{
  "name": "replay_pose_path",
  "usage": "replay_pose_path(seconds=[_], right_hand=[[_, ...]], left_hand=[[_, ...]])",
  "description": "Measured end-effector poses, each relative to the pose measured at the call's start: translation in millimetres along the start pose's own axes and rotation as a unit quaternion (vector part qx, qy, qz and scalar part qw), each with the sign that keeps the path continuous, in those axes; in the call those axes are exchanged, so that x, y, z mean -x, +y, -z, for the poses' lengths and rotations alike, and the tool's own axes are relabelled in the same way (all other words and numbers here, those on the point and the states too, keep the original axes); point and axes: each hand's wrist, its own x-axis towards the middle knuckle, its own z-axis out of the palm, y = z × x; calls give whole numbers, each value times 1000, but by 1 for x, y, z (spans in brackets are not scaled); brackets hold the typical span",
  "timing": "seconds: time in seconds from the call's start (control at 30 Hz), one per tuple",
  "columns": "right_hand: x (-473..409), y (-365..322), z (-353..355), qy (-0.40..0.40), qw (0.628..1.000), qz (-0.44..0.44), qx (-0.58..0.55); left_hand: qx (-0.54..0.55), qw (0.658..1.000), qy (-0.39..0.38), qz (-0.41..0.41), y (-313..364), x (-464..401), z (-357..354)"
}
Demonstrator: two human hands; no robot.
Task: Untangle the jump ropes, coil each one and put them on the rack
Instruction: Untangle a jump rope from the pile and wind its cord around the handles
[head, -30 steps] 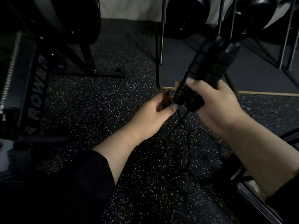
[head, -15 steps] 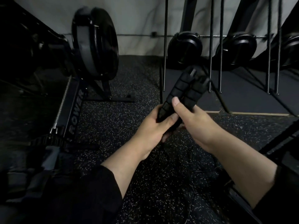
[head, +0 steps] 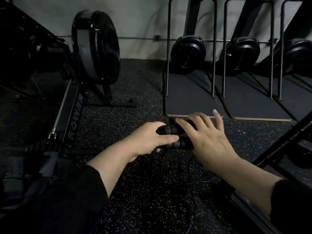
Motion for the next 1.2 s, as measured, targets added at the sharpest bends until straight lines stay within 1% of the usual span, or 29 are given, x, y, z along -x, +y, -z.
replay_pose_path(seconds=[0.03, 0.07, 0.13, 0.17, 0.27, 0.33, 0.4, 0.43, 0.53, 0.57, 0.6, 0.67, 0.7, 0.73, 0.77, 0.8, 0.83, 0.87, 0.93, 0.97, 1.0, 1.03, 1.1, 1.13, 1.2], right_hand=[[0, 2, -1, -1, 1000, 3, -14], [0, 3, -2, -23, 999, -4, -38], [0, 0, -1, -81, 990, -50, -107], [0, -3, -1, -94, 982, -84, -144], [2, -9, 1, -101, 942, -176, -268], [6, -11, 0, -142, 905, -212, -342], [16, -14, -6, -178, 854, -220, -436], [22, -18, -9, -186, 819, -224, -495], [33, -34, -15, -181, 676, -273, -660], [34, -38, -17, -166, 638, -287, -695], [33, -40, -21, -144, 609, -302, -719], [28, -43, -25, -100, 567, -327, -750], [26, -43, -28, -76, 551, -340, -759], [23, -43, -29, -53, 538, -350, -765], [21, -42, -31, -35, 535, -360, -764], [19, -40, -33, -23, 545, -370, -752], [18, -38, -35, -20, 577, -378, -723], [17, -35, -40, -25, 629, -378, -679], [18, -28, -47, -58, 747, -332, -573], [19, -26, -52, -86, 794, -308, -517], [20, -23, -55, -120, 833, -290, -455], [22, -21, -57, -154, 864, -274, -394], [25, -17, -62, -195, 905, -222, -305], [26, -15, -63, -210, 914, -192, -289], [27, -13, -61, -238, 916, -136, -292]], left_hand=[[0, 1000, -8, 1, 1, 0, 1], [3, 1000, -11, -1, 2, -1, 1], [-4, 1000, 8, -13, 3, -4, 4], [-13, 999, 29, -21, 2, -6, 6], [4, 997, 68, -46, -9, -7, 10], [4, 995, 87, -52, -19, -3, 6], [23, 989, 134, -56, -30, -1, -2], [45, 984, 166, -48, -35, -1, -6], [139, 961, 240, -10, -49, -5, -18], [148, 955, 257, -6, -54, -6, -20], [143, 953, 268, -7, -58, -7, -23], [97, 958, 268, -11, -63, -11, -29], [69, 964, 256, -9, -64, -15, -32], [37, 972, 233, -5, -63, -19, -34], [-8, 979, 202, -1, -59, -21, -37], [-66, 984, 163, 5, -57, -22, -41], [-130, 984, 123, 14, -54, -22, -45], [-191, 977, 93, 24, -53, -23, -48], [-282, 957, 56, 41, -52, -24, -53], [-313, 948, 42, 47, -50, -23, -52], [-347, 936, 30, 46, -48, -22, -50], [-378, 925, 19, 39, -46, -21, -48], [-422, 906, -7, 19, -44, -19, -42], [-439, 898, -25, 9, -43, -18, -39], [-454, 889, -63, -9, -39, -16, -31]])
